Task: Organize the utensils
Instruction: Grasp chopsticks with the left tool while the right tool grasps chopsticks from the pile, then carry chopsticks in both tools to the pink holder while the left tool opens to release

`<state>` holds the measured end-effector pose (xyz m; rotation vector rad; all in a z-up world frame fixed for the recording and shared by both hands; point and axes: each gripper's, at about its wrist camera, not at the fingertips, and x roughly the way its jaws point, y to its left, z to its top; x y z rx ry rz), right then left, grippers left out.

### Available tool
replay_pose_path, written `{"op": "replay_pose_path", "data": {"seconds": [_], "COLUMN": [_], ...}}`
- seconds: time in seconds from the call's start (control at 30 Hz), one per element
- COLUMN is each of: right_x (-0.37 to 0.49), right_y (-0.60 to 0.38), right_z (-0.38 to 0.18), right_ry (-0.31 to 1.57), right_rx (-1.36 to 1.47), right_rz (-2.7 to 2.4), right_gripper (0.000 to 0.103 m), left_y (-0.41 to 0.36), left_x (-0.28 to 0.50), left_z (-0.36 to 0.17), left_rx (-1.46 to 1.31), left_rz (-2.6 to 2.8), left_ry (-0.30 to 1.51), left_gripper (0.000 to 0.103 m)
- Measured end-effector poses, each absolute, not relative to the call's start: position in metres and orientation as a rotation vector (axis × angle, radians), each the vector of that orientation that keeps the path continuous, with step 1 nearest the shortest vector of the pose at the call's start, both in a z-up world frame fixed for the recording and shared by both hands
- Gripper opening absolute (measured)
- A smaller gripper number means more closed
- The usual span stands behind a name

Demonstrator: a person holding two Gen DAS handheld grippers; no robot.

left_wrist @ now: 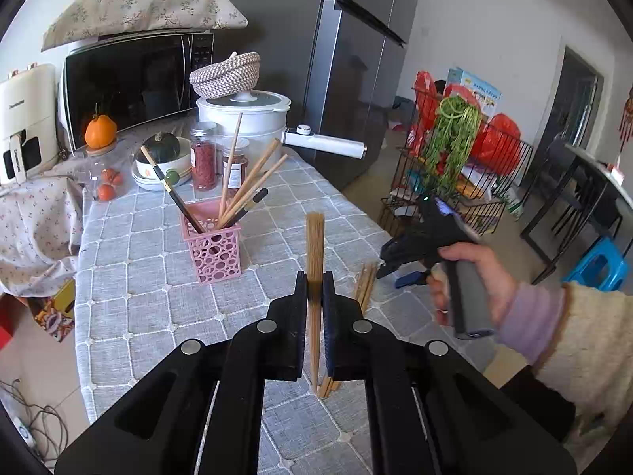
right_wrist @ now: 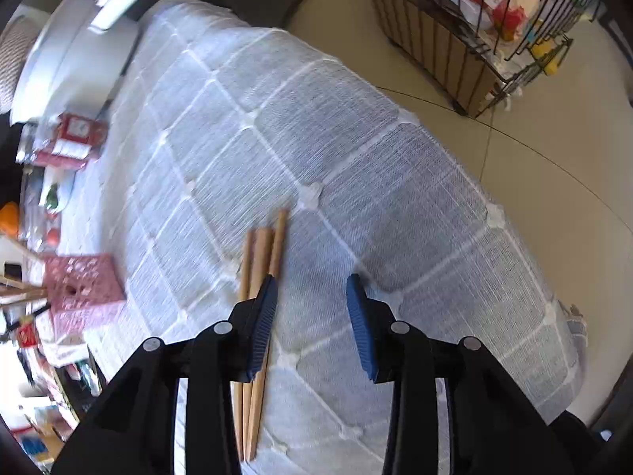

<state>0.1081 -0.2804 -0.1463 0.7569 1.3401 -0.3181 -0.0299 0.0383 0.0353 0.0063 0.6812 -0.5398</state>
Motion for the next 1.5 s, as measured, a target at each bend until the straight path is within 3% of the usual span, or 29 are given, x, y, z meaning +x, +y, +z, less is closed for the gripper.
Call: {"op": "replay_pose_path", "data": {"seconds": [0.47,0.53,0.57,0.6,0.73,1.1,1.5], "right_x": [0.133,0.131,0.129,0.125,0.104,0.003,-0.011], "right_y": [-0.240,-0.232,-0.232,-0.235,-0.249,-0.222,-0.201], "right_z": [-0.142,-0.142,-0.142,-0.142,-0.136,-0.014,0.113], "right_ry": [1.348,1.321,1.309,1.295,1.232,0.916,0.725], "right_rx": [0.440,0.409,0.427,0.470,0.631,0.474,0.357], "right_rz": [-0.454,-0.463,-0.455,-0.443,-0.339,-0.002,0.206], "right_gripper": [0.032,0.025,0.013,0.009,0.006,0.005,0.005], "left_y": [0.071,0.075,0.078,0.081,0.094,0.103,0.094], "left_x": [-0.036,-0.037,-0.036,-0.037,-0.036,-0.044,-0.005], "left_z": [0.047,0.050,0.050,0.051,0.053,0.052,0.112], "left_rx": [-0.068,-0.076,-0.081,-0.086,-0.113,-0.148,-0.111], "left_rz": [-0.529,-0.513,-0.509,-0.502,-0.464,-0.376,-0.312], "left_ry": [0.626,0.617,0.615,0.612,0.605,0.618,0.562], "left_gripper": [0.007,0.007,0.007,0.007,0.007,0.007,0.007]}}
